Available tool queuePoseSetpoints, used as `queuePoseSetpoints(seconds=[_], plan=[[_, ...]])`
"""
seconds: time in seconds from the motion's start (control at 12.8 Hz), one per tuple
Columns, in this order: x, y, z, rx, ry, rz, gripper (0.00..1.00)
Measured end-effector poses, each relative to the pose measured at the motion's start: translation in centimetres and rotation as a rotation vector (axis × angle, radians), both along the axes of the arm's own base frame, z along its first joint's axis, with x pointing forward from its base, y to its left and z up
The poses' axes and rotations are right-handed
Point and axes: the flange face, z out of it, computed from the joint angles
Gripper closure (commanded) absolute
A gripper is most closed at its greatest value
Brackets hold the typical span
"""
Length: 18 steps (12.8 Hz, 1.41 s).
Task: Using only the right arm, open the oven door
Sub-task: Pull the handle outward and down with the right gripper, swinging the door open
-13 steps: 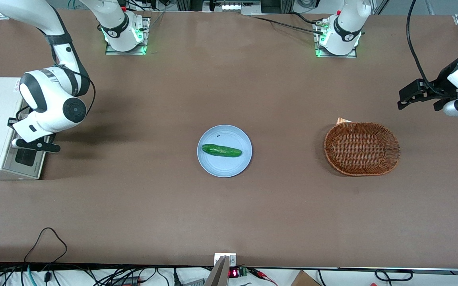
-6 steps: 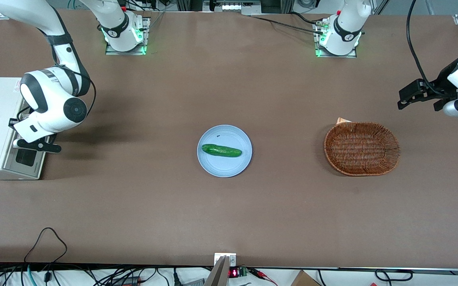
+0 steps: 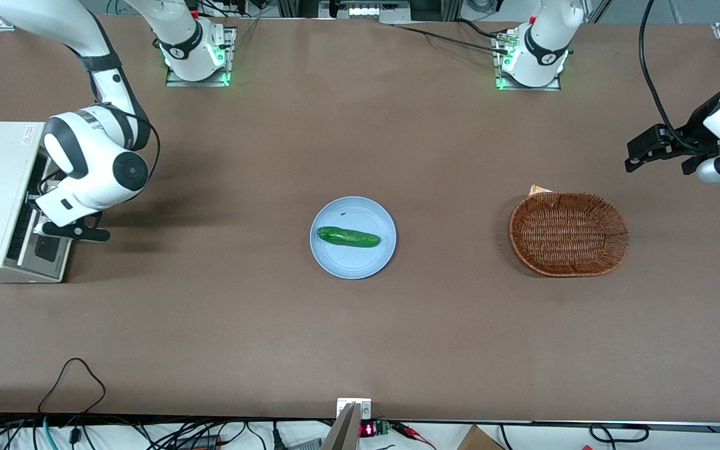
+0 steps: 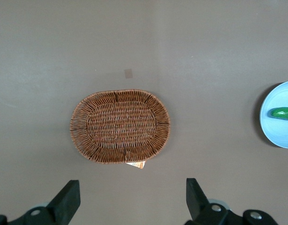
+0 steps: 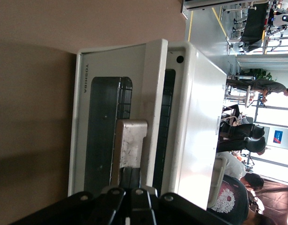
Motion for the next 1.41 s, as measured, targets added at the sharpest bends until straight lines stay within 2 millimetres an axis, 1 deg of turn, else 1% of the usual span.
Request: queuePoseSetpoints(seconds=[0.39, 0.63, 1.17, 1.41], plan=[[0.0, 2.3, -1.3, 0.007, 0.019, 0.040, 1.00], [0.1, 3.7, -2.0, 0.044, 0.021, 0.038, 1.00], [0.2, 5.7, -3.5, 0.077, 0.032, 0.037, 1.00], [0.2, 6.1, -4.1, 0.078, 0.038, 0.042, 1.00]])
